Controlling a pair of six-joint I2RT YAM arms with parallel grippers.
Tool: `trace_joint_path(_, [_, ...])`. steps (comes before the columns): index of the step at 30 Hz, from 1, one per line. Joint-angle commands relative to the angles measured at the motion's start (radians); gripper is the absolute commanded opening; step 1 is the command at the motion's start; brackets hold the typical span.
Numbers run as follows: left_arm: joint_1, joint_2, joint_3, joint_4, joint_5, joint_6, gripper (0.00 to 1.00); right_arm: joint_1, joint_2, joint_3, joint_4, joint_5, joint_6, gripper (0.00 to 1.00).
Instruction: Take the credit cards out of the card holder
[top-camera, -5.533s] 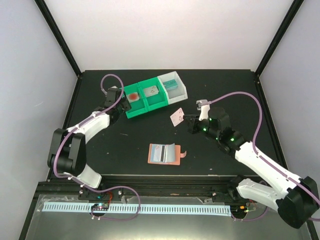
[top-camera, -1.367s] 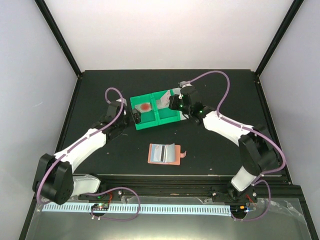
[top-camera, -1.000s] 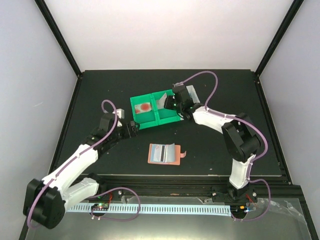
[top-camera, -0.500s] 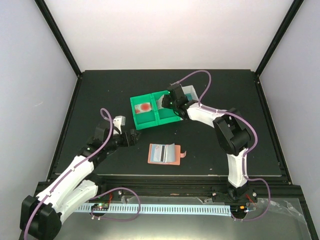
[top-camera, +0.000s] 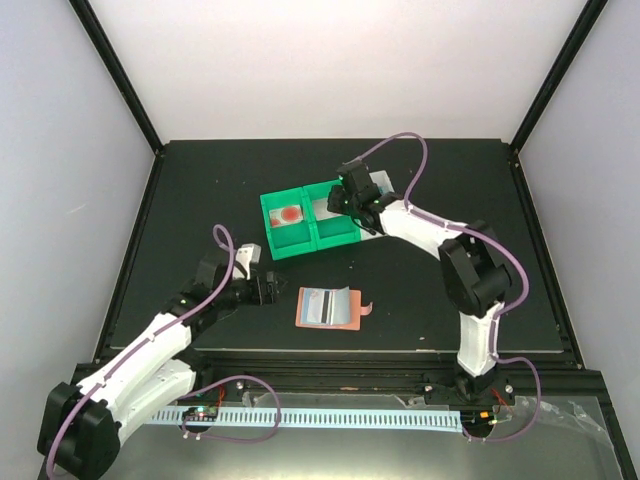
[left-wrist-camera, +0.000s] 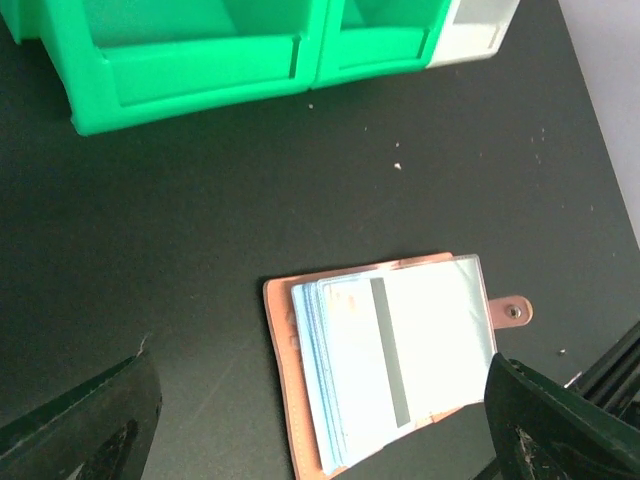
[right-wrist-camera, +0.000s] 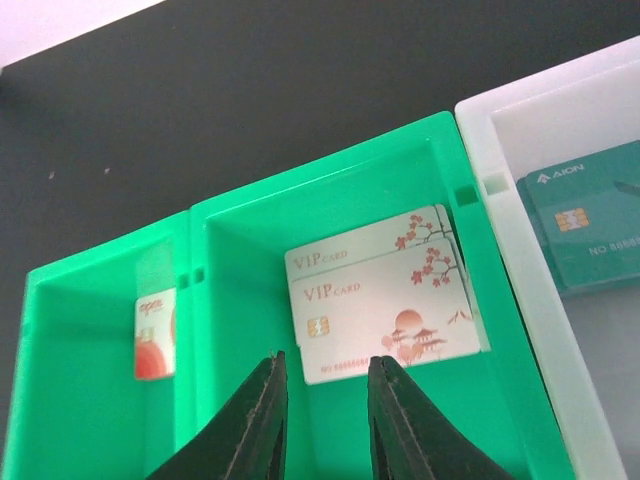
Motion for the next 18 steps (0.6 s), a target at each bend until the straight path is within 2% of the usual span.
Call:
trace_joint_path(1, [-0.017,0.038,-0.019,0.068,0.062,-0.004,0.88,-0.004,-0.128,-0.057,-0.046,-0.051,-0.026,0.23])
trace_joint_path(4, [-0.034,0.075,-0.035,0.103,0.077,-0.009,0.84,-0.003,-0.205,-0.124,-0.073,-0.101,-0.03,0.23])
trace_joint_path(8, [-0.053,0.138,-0.042,0.146,0.085,-0.014,0.83,-0.003,-0.327,-0.276,-0.052,-0.18,-0.006,0.23])
trace_joint_path(11, [-0.068,0.18,-0.044,0.185,0.113,-0.019,0.78,0.001,-0.426,-0.4,-0.014,-0.238,0.018,0.23])
trace_joint_path(18, [-0.114,0.229,-0.074,0.29,0.152,-0.052,0.68,0.07,-0.584,-0.536,-0.016,-0.252,0.046,0.23])
